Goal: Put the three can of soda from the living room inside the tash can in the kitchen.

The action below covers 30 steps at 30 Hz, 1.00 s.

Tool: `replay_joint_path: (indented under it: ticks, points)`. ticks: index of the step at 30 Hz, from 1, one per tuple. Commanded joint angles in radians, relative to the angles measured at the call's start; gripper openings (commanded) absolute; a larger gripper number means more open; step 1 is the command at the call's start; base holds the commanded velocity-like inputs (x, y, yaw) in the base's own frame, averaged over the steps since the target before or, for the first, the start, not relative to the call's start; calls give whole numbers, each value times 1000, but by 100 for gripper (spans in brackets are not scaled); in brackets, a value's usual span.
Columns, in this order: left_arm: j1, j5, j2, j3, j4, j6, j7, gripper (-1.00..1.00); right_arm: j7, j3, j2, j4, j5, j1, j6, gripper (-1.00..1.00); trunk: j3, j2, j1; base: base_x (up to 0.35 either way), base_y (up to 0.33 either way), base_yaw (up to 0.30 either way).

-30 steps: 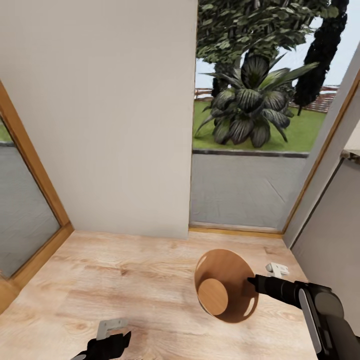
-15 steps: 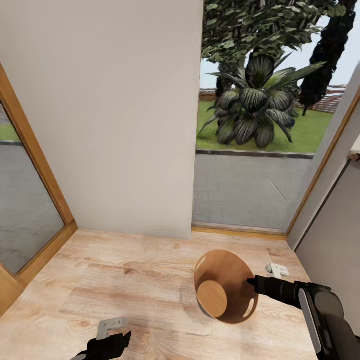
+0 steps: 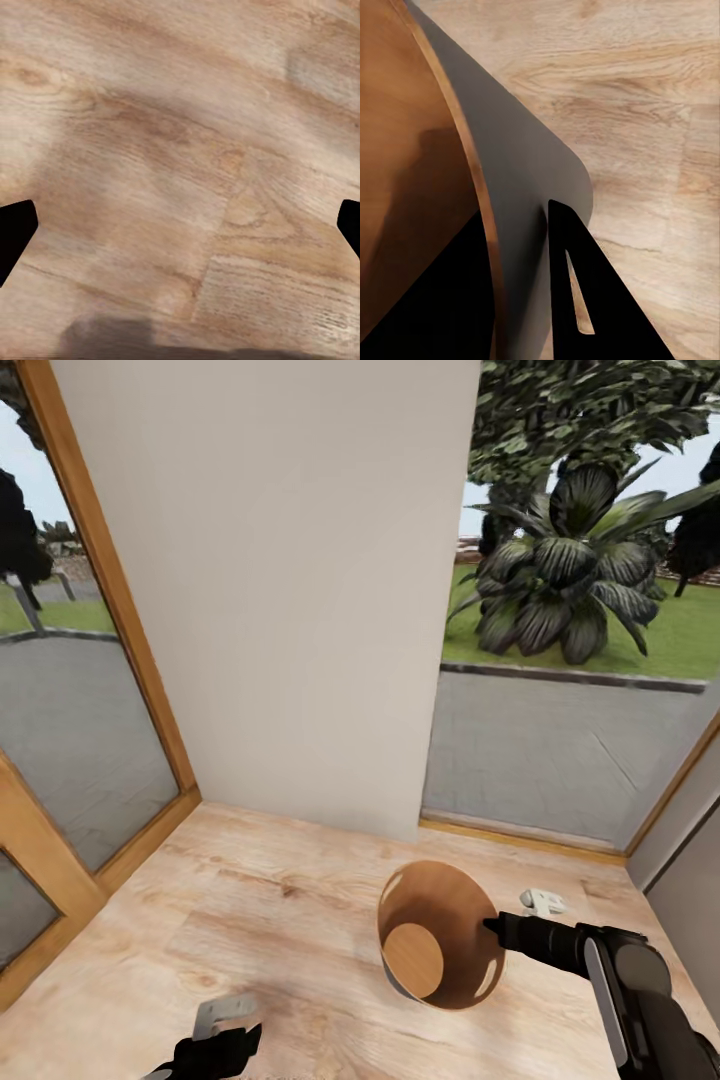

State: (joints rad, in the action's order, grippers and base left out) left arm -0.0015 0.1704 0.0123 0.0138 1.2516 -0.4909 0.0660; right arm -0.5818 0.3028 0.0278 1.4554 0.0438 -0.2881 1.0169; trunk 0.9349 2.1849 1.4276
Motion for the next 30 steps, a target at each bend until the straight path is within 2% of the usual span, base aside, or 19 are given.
replay_joint_path:
  ticks: [1, 5, 12, 23, 30]
  points:
    - [0, 0, 0, 0, 0, -1, 0, 100, -4, -1, -1, 0, -33, 0, 8, -100, 0, 0, 0, 0, 0, 299]
    - [0, 3, 0, -1, 3, -1, -1, 100, -4, 0, -1, 0, -32, 0, 8, -100, 0, 0, 0, -23, 95, 299]
    - [0, 7, 0, -2, 5, -2, -1, 100, -3, 0, -2, 0, -31, 0, 8, -100, 0, 0, 0, -100, 275, 299]
    - [0, 8, 1, -2, 6, -2, 0, 100, -3, 1, -2, 0, -30, 0, 8, -100, 0, 0, 0, -201, 257, 299]
    - [0, 8, 0, -2, 6, 2, -1, 100, -3, 0, -2, 0, -31, 0, 8, -100, 0, 0, 0, -59, 72, 298]
